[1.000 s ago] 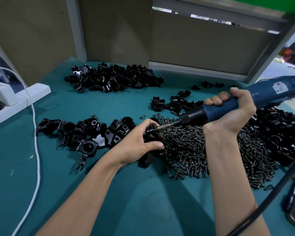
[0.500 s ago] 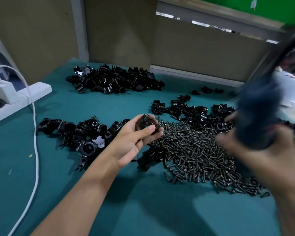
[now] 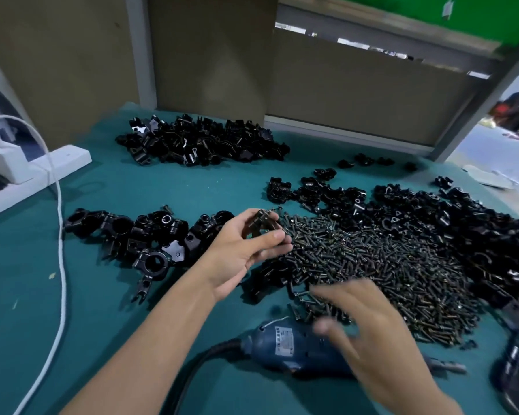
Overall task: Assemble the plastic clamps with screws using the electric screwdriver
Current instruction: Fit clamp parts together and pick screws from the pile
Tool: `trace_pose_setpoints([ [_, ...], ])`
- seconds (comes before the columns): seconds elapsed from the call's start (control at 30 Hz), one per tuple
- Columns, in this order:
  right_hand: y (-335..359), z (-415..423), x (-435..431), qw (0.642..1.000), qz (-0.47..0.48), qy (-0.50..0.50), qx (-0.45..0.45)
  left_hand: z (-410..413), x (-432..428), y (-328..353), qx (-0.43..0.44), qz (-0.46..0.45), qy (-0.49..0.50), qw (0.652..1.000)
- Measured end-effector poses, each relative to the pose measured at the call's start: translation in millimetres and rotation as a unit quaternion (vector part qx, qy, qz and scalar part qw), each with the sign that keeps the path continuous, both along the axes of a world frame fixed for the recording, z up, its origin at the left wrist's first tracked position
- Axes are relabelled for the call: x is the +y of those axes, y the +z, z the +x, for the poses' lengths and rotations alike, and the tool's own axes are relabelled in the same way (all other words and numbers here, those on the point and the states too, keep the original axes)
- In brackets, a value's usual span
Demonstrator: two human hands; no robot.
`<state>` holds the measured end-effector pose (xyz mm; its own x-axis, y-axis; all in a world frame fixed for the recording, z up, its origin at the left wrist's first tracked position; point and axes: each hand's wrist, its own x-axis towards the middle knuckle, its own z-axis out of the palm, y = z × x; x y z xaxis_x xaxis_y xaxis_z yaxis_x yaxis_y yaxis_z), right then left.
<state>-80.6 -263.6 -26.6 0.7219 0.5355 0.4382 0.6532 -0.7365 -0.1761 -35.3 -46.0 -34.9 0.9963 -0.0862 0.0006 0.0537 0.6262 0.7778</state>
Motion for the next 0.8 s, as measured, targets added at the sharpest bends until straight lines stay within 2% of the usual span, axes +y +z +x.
trace_pose_setpoints([
  [0.1, 20, 30, 28, 0.99, 0.132, -0.023, 0.039, -2, -5, -2, -0.006, 0.019, -0.027, 0.999],
  [0.2, 28, 58, 49, 0.973, 0.177, -0.01, 0.149, -3, -6, -4, -0.006, 0.016, -0.046, 0.999],
  [0.27, 27, 67, 52, 0.966, 0.191, 0.012, 0.172, -2, -2, -3, -0.002, 0.017, -0.05, 0.999],
  [0.47, 21, 68, 58, 0.963, 0.265, 0.036, 0.043, 3, 0, 0, -0.02, 0.012, -0.044, 0.999],
  [0.57, 28, 71, 51, 0.943, 0.324, 0.052, 0.055, 2, 4, 2, -0.004, 0.017, -0.025, 1.0],
  [0.63, 35, 75, 35, 0.944, 0.3, 0.058, 0.125, 1, 5, 2, 0.001, -0.002, -0.009, 1.0],
  [0.73, 33, 74, 18, 0.957, 0.097, 0.085, 0.261, 2, 3, 1, -0.004, -0.004, 0.01, 1.0],
  [0.77, 29, 72, 17, 0.954, 0.065, 0.091, 0.278, 2, 3, 1, -0.007, 0.01, 0.012, 1.0],
  [0.8, 26, 70, 18, 0.956, 0.073, 0.088, 0.269, 2, 2, 0, -0.009, 0.032, 0.013, 0.999],
])
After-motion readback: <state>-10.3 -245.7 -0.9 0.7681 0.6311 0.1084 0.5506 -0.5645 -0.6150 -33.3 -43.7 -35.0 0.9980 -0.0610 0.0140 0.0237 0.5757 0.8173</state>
